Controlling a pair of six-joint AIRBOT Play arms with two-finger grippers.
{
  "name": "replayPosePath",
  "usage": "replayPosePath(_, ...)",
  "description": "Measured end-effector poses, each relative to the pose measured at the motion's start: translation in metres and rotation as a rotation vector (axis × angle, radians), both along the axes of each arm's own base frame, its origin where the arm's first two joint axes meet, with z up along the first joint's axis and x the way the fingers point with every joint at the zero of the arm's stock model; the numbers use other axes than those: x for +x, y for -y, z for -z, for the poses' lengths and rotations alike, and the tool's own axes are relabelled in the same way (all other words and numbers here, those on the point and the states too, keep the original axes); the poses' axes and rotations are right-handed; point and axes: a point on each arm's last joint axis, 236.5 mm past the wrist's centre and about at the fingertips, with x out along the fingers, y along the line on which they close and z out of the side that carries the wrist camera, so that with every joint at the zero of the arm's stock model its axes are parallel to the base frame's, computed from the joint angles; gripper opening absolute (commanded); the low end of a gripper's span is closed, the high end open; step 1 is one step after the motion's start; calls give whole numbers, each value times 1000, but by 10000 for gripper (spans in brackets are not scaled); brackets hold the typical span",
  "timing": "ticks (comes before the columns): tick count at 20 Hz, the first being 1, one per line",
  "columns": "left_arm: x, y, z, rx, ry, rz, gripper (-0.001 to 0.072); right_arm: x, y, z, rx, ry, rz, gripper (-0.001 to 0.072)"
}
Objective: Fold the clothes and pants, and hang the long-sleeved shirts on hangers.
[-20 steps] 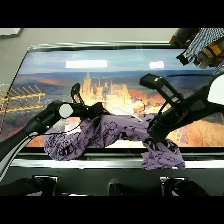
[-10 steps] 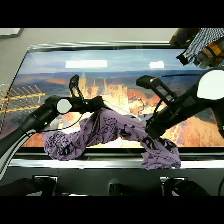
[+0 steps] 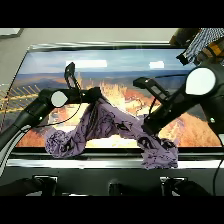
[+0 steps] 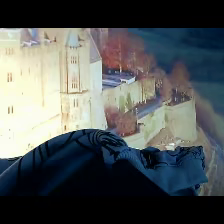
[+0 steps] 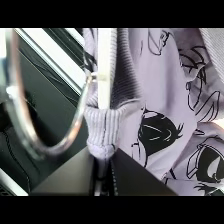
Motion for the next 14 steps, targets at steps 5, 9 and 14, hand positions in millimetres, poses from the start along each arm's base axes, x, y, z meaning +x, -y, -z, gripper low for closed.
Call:
replayPosePath(5, 13, 7, -45, -8, 117, 42, 29, 22, -11, 18, 7, -6, 11, 33)
replayPosePath(9, 7, 18, -69, -14, 149, 100, 33, 45, -35, 25, 89, 36, 6, 34)
replayPosePath(14, -28, 35, -58, 26, 67, 230, 55, 59, -60, 19, 157, 127, -56, 34)
